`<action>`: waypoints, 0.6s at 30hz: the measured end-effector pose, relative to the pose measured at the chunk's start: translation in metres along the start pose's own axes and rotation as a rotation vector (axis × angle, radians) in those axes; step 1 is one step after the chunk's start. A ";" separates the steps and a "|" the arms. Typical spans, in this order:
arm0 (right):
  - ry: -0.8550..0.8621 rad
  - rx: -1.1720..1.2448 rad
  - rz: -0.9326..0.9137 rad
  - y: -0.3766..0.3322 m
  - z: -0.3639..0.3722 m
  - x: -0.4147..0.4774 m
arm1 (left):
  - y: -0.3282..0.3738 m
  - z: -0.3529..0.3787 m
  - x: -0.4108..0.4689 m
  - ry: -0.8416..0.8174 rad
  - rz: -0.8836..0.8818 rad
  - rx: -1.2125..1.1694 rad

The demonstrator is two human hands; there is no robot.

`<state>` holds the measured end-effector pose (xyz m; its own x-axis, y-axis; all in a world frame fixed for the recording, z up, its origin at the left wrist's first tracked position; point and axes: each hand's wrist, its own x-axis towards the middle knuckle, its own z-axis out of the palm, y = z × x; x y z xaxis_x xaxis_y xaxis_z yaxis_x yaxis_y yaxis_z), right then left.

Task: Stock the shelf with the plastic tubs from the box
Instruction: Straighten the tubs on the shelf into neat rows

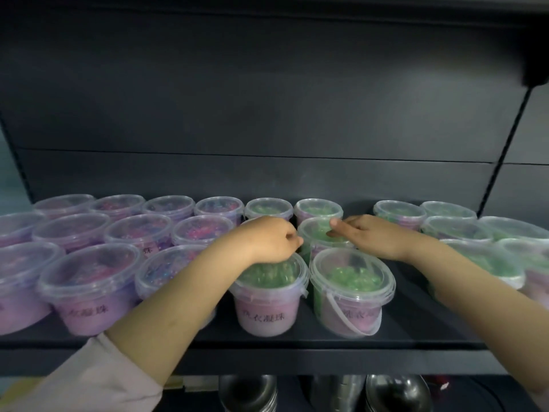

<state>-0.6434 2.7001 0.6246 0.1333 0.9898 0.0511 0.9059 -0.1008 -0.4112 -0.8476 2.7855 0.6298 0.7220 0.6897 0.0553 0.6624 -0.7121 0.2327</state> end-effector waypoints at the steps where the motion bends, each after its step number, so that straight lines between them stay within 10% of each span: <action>1: -0.016 -0.024 0.002 -0.002 -0.001 -0.005 | -0.002 0.000 -0.005 0.007 0.017 -0.039; 7: 0.031 0.003 -0.127 -0.011 -0.006 -0.068 | -0.016 0.012 -0.071 0.267 0.223 -0.049; 18: 0.077 -0.022 -0.108 -0.025 0.016 -0.101 | -0.015 0.019 -0.101 0.245 0.223 0.083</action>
<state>-0.6862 2.6043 0.6148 0.0645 0.9843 0.1642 0.9252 0.0027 -0.3796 -0.9271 2.7241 0.6020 0.7884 0.5195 0.3295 0.5146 -0.8504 0.1096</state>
